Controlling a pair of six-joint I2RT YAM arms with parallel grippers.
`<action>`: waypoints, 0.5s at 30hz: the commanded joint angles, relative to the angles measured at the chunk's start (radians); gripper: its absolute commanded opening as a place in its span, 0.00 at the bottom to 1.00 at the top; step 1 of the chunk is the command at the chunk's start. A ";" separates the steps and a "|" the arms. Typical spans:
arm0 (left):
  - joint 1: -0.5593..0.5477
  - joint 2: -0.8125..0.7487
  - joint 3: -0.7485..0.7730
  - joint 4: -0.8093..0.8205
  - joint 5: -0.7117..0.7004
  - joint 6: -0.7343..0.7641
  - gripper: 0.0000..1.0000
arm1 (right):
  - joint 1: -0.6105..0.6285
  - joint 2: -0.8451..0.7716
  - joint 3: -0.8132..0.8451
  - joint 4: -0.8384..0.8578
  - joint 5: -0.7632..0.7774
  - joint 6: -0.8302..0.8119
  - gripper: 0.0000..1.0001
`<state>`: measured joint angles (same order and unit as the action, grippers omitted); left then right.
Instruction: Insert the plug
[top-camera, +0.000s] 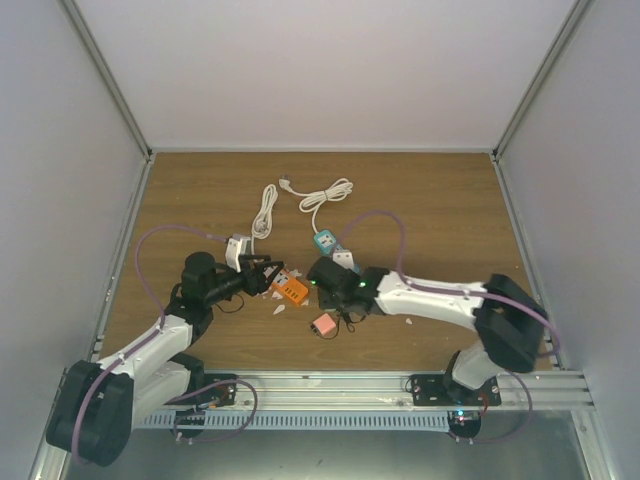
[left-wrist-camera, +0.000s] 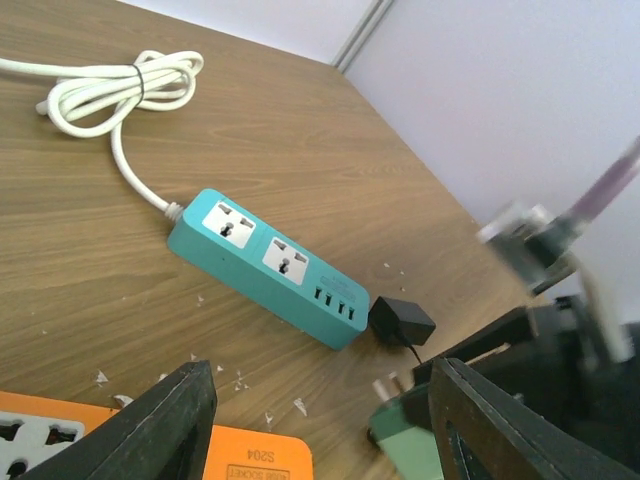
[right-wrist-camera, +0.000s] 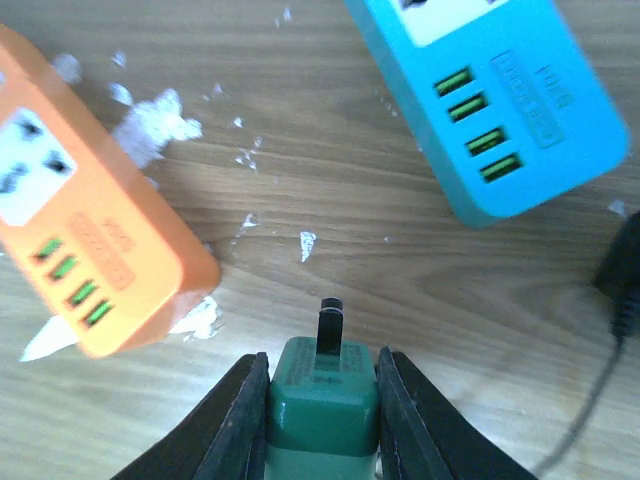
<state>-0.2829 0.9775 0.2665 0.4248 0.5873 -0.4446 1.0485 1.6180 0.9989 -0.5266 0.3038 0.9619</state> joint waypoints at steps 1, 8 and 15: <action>0.001 -0.036 -0.045 0.136 0.073 0.019 0.62 | -0.007 -0.201 -0.081 0.108 0.041 0.058 0.11; -0.221 -0.183 -0.080 0.159 -0.057 0.202 0.61 | -0.062 -0.466 -0.264 0.239 -0.011 0.180 0.11; -0.489 -0.373 -0.189 0.262 -0.166 0.449 0.76 | -0.212 -0.602 -0.283 0.175 -0.093 0.175 0.12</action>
<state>-0.6682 0.6727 0.1429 0.5644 0.5110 -0.1829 0.8959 1.0649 0.7029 -0.3454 0.2485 1.1160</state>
